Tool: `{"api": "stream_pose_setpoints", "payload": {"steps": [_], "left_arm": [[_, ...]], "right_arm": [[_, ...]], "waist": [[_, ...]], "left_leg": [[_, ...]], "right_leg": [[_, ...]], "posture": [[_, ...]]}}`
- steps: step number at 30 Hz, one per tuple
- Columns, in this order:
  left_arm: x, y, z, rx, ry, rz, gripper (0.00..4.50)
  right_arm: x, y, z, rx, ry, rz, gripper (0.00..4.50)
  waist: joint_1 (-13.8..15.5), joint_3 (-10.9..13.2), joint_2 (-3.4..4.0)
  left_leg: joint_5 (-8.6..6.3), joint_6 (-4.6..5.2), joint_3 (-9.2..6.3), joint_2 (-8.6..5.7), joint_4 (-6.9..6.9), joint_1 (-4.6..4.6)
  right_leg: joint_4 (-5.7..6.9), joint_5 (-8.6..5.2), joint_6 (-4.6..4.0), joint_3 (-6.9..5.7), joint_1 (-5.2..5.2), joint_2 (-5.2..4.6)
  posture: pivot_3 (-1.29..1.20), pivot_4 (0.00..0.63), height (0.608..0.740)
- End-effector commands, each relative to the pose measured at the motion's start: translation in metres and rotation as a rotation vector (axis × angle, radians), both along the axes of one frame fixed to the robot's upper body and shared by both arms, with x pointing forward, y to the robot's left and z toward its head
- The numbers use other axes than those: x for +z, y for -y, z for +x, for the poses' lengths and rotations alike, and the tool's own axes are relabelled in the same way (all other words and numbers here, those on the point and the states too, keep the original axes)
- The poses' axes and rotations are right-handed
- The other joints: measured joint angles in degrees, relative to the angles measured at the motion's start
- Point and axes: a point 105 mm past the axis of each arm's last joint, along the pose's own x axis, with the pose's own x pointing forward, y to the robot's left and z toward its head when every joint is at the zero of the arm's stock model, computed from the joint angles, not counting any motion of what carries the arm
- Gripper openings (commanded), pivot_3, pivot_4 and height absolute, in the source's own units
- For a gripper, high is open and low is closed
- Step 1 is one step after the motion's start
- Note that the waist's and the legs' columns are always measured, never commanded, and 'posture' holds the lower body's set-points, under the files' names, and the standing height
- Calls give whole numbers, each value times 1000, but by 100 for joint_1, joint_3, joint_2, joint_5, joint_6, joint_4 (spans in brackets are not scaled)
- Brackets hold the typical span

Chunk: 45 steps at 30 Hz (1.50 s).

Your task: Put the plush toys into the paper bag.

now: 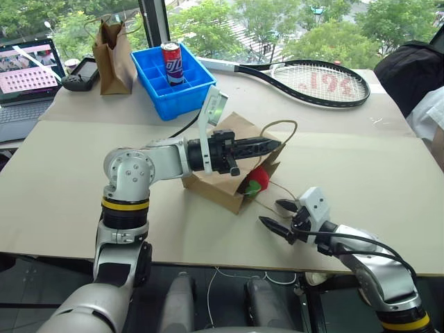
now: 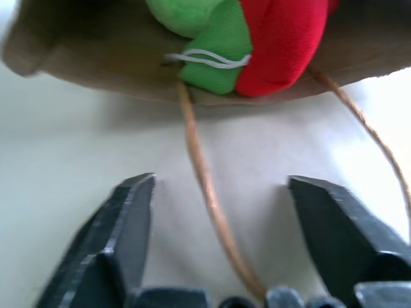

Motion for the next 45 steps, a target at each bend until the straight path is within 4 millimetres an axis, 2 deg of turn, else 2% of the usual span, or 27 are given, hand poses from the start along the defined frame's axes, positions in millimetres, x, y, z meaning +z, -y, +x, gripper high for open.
{"api": "stream_pose_setpoints", "payload": {"steps": [1,7,13,15,17,25,33,37,40,43,45], "left_arm": [[12,-3,0,17,54,-19,0],[19,-13,13,79,90,-8,0],[17,-51,57,237,179,90,0],[21,-61,68,275,221,113,0],[25,-64,73,285,250,117,0],[33,-70,77,307,297,116,0],[54,-75,80,356,341,66,0],[36,-72,62,259,307,108,0],[30,-73,49,199,329,140,0],[35,-78,47,195,307,118,0],[44,-85,49,209,287,85,582]], "right_arm": [[19,8,8,-7,124,-29,2052],[67,12,15,36,314,-59,62],[147,-2,21,111,523,-61,17],[165,-9,20,141,561,-63,17],[175,-14,20,161,579,-72,17],[192,-27,13,212,595,-75,17],[203,-27,10,212,608,-74,17],[177,-29,3,247,465,-61,17],[179,-24,2,228,435,-21,17],[186,-21,0,228,425,18,17],[192,-19,-2,233,425,52,637]], "waist": [[2,0,0],[-9,0,0],[-25,1,1],[-3,2,2],[21,2,1],[34,3,1],[16,3,1],[11,3,1],[3,3,2],[6,4,2],[5,4,2]], "left_leg": [[0,0,0,0,0,0],[0,0,0,0,0,0],[0,0,-2,2,-2,1],[0,0,-1,1,-4,-1],[0,0,-1,0,-4,-7],[0,0,-1,-1,-4,-32],[0,1,-3,0,-4,-30],[0,1,-4,0,-4,-30],[0,1,-4,0,-4,-30],[4,1,-4,1,-2,-28],[4,2,-4,0,-2,-26]], "right_leg": [[0,0,0,0,0,0],[1,0,0,0,-1,1],[4,-1,-3,-1,-5,3],[2,-1,-4,-2,-6,3],[0,-1,-4,-2,-10,1],[-11,-4,-1,-6,-16,-2],[-4,-4,-1,-6,-17,-1],[-4,-4,0,-6,-16,-1],[-2,-4,-1,-5,-17,-1],[3,-2,-3,-6,-16,-1],[2,-2,-3,-6,-15,-1]], "posture": [[0,150,656],[0,150,656],[0,150,656],[0,150,656],[0,150,656],[0,150,656],[0,150,656],[0,150,656],[0,150,656],[0,150,656],[0,150,656]]}}
